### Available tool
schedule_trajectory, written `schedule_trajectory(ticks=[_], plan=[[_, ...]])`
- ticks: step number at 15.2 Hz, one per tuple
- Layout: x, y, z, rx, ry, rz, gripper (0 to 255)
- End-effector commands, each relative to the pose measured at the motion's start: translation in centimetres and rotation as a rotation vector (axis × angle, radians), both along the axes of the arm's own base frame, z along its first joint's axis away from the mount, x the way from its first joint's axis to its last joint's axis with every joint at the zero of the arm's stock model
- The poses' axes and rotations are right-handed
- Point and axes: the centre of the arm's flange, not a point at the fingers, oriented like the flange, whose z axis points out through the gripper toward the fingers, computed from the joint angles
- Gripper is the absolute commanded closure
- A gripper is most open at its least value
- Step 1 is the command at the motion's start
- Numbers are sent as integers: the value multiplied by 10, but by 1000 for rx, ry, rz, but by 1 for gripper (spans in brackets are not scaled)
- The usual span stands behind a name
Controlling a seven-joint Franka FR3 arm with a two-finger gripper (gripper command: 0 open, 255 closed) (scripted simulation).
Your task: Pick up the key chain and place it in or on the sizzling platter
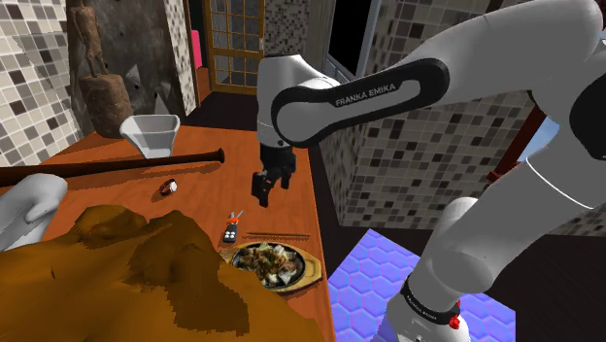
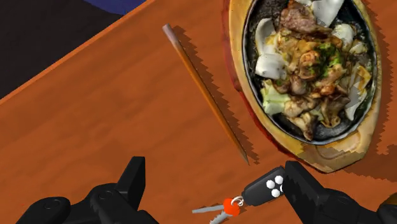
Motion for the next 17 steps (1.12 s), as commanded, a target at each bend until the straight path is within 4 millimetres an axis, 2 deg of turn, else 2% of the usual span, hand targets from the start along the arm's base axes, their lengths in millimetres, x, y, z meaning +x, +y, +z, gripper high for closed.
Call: schedule_trajectory(ticks=[1,9,10,17], plan=[[11,17,-16,8,-6,3,0],[60,85,-72,33,-26,17,0],[61,86,-72,33,-26,18,0],[61,86,-112,33,-26,18,0]])
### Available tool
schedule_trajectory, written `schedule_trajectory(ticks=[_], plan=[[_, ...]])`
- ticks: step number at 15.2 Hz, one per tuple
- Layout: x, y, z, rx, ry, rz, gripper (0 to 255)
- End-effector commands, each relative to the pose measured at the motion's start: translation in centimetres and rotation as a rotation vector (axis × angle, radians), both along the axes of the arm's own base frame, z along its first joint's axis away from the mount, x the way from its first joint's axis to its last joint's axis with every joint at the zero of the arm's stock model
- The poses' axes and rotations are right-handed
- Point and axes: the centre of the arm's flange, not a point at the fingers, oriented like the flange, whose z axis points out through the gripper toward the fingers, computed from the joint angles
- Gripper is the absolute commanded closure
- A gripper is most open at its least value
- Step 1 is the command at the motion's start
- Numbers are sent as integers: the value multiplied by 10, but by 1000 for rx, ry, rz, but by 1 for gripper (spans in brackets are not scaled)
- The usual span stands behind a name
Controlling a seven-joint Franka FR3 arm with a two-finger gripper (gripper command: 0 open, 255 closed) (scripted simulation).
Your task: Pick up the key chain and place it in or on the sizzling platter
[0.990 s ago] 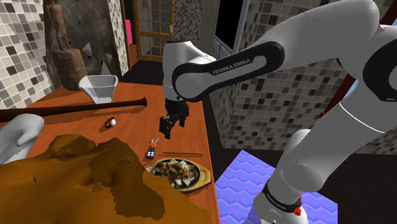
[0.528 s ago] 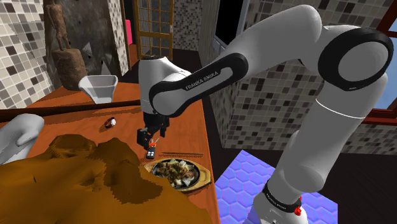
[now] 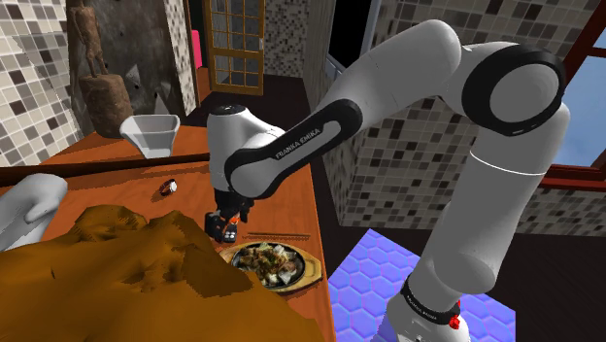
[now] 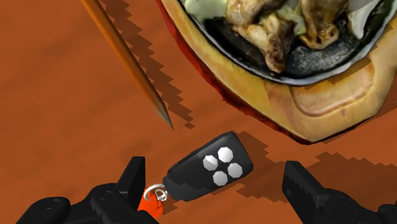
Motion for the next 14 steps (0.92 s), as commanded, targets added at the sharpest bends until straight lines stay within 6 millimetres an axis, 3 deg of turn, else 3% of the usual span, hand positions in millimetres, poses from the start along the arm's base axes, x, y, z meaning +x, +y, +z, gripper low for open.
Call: schedule_trajectory(ticks=[1,8,9,14], plan=[[0,-1,-7,0,-1,0,0],[1,-1,-7,0,-1,0,0],[1,-1,-7,0,-1,0,255],[1,-1,-7,0,-1,0,255]])
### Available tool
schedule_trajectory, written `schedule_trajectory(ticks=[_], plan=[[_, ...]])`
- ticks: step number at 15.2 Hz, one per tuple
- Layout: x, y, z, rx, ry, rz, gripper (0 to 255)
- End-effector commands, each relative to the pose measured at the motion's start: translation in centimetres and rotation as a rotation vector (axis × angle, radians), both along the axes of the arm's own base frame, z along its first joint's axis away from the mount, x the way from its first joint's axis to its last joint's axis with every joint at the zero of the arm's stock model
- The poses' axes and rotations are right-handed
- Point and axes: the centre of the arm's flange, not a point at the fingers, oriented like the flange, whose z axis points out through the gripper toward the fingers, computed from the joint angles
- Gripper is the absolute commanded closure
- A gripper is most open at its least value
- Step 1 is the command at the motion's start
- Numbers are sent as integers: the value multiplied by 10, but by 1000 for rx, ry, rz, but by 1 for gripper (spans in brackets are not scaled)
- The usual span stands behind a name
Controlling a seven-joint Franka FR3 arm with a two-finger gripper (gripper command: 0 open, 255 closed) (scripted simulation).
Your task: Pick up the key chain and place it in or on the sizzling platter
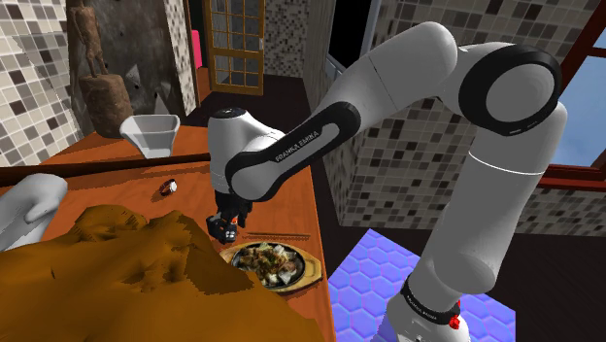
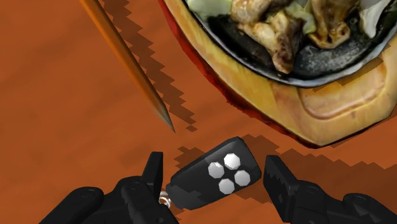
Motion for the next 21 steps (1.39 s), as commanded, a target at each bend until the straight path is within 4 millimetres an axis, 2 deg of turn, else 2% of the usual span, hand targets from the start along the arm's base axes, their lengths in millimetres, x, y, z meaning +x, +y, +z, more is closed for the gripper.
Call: schedule_trajectory(ticks=[1,4,21], plan=[[0,0,0,0,0,0,255],[0,0,0,0,0,0,255],[0,0,90,0,0,0,255]])
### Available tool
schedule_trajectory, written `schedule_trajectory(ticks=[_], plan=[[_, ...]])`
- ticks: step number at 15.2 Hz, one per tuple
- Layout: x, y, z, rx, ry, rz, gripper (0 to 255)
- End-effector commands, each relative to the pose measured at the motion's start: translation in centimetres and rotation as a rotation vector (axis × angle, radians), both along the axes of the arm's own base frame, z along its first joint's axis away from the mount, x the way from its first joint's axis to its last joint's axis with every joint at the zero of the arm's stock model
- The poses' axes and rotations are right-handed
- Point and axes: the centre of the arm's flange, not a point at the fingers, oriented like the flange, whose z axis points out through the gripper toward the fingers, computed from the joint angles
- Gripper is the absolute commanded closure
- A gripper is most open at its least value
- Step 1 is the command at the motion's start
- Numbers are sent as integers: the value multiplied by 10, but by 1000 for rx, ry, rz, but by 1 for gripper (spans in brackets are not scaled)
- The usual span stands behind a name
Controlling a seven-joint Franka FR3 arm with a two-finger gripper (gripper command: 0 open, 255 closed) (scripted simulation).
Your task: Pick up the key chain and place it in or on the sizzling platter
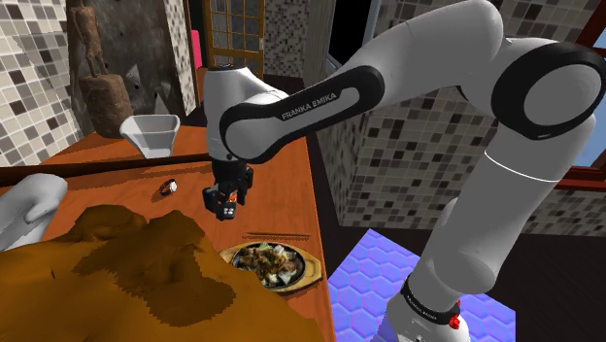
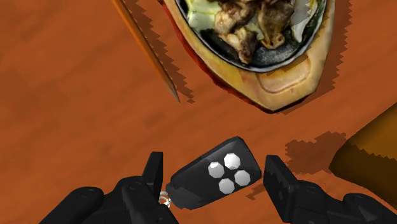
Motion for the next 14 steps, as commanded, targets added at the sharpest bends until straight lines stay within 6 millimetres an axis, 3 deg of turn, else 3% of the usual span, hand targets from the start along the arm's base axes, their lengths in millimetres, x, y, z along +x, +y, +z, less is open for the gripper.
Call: schedule_trajectory(ticks=[1,7,14], plan=[[1,0,10,0,0,0,255],[1,0,38,0,0,0,255],[-90,15,45,0,0,0,255]])
